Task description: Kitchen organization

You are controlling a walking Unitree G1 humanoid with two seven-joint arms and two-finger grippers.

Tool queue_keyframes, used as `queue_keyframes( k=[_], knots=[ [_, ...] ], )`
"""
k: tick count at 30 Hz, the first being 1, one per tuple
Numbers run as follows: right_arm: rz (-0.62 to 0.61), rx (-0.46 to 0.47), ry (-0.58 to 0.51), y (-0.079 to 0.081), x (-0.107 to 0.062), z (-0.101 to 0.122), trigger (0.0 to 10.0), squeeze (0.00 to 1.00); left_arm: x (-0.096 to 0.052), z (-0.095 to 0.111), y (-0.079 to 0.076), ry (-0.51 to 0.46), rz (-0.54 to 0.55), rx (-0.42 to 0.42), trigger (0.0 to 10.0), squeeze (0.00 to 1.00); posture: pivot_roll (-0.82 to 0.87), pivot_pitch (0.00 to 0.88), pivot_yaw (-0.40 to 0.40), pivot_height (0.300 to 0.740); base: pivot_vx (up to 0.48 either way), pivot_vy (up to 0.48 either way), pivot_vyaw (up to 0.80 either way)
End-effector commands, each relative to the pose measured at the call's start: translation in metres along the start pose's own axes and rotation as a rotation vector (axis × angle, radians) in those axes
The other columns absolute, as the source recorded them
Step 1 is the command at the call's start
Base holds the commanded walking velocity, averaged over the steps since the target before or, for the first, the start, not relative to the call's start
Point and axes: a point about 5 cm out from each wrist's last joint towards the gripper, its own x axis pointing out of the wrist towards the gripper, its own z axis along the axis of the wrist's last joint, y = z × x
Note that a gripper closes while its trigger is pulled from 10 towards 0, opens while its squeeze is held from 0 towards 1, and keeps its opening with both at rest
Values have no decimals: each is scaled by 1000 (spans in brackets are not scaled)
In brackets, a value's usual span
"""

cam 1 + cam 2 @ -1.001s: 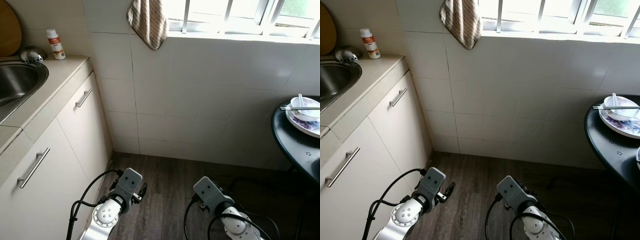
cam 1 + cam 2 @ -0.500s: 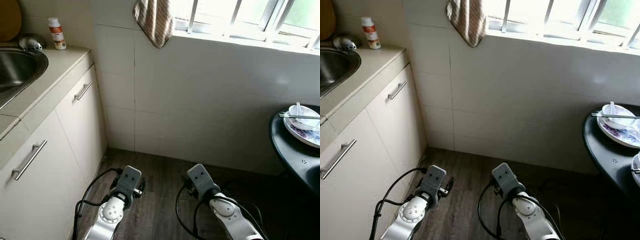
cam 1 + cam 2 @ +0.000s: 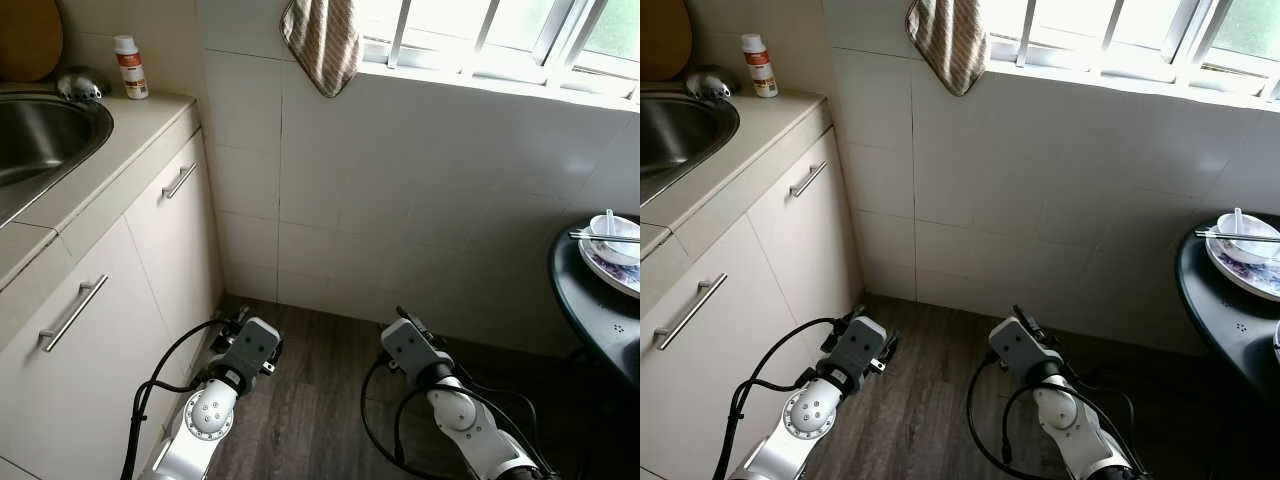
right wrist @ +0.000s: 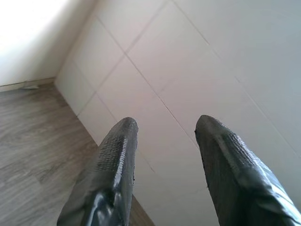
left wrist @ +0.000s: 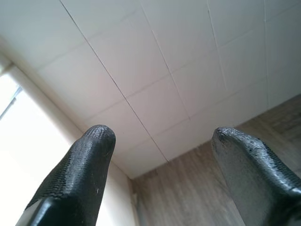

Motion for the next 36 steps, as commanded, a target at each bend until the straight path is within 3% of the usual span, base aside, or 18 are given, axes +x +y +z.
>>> queue_keyframes(
  k=[1, 5, 7, 21, 36],
  knots=[
    [60, -49, -22, 8, 0, 3, 10000, 0, -2, 2, -10, -23, -34, 31, 10000, 0, 93, 0, -33, 740, 0, 0, 0],
    [45, -58, -20, 11, -1, 3, 10000, 0, 1, 3, -19, 1, -97, -7, 10000, 0, 79, 0, -15, 740, 0, 0, 0],
    [24, -52, -7, 9, -2, 0, 10000, 0, 3, 3, -20, 15, -104, -64, 10000, 0, 65, 0, -9, 740, 0, 0, 0],
    [-97, -63, 104, 6, -9, -12, 10000, 0, -8, 0, -26, -8, -113, -124, 10000, 0, 65, 0, -11, 740, 0, 0, 0],
    [-105, -35, 149, 9, -21, -19, 10000, 0, -3, 7, -31, -64, -184, -93, 10000, 0, 20, 0, 29, 740, 0, 0, 0]
  ],
)
